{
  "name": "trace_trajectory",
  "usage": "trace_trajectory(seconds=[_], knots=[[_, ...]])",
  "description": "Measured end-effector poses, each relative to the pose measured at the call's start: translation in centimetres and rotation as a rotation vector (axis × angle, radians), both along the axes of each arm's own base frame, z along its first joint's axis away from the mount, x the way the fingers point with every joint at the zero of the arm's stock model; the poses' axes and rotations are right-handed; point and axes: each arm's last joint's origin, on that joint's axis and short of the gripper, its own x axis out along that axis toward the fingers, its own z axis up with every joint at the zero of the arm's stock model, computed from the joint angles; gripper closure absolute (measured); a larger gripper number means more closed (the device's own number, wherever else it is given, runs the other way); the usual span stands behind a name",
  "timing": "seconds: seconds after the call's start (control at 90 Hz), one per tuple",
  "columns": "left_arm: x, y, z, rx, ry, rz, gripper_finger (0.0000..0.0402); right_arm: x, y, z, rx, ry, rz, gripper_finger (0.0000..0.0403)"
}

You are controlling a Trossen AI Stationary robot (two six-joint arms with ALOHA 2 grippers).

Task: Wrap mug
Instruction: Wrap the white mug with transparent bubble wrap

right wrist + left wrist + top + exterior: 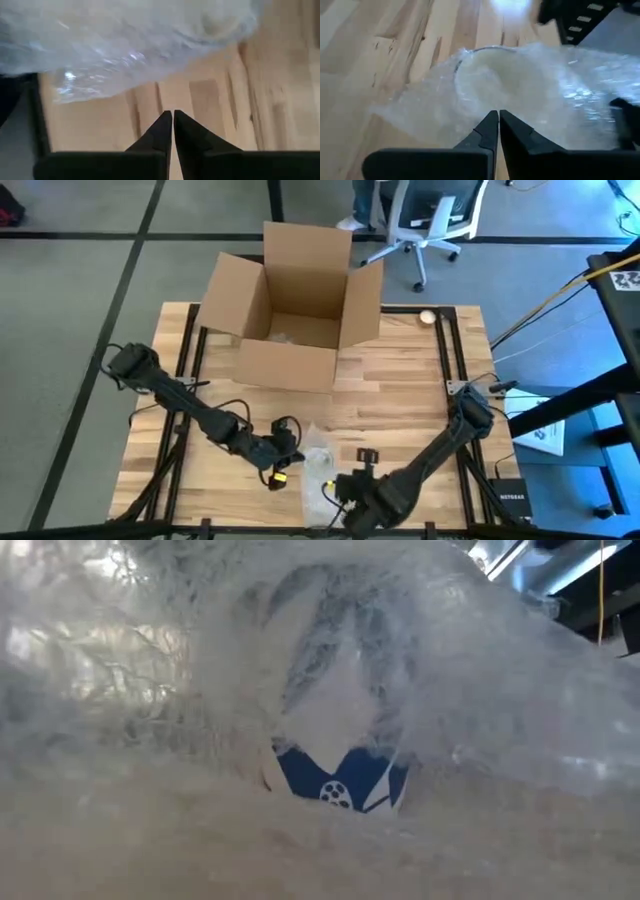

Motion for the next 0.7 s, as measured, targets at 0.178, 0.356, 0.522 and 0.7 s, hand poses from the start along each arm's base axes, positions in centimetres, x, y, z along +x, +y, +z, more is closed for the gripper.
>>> trace_trajectory(seconds=[0.178, 0.356, 0.522, 0.7], knots=[[-2.2, -0.5, -0.6, 0.016, 0.158, 0.049, 0.0401, 1.4, -0.5, -3.3, 0.066, -0.092, -0.067, 0.0402], [-2.8, -1.0, -4.3, 0.045, 0.202, 0.115, 0.0401, 3.4, -2.4, -5.1, 0.117, -0.13, -0.068, 0.0402], [-1.3, -1.8, -6.2, 0.01, 0.142, 0.117, 0.0401, 4.4, -4.1, -5.4, 0.099, -0.072, 0.004, 0.0402], [0.7, -2.4, -7.3, -0.039, 0.016, 0.11, 0.0401, 4.8, -4.9, -5.5, 0.033, -0.013, 0.165, 0.0402]])
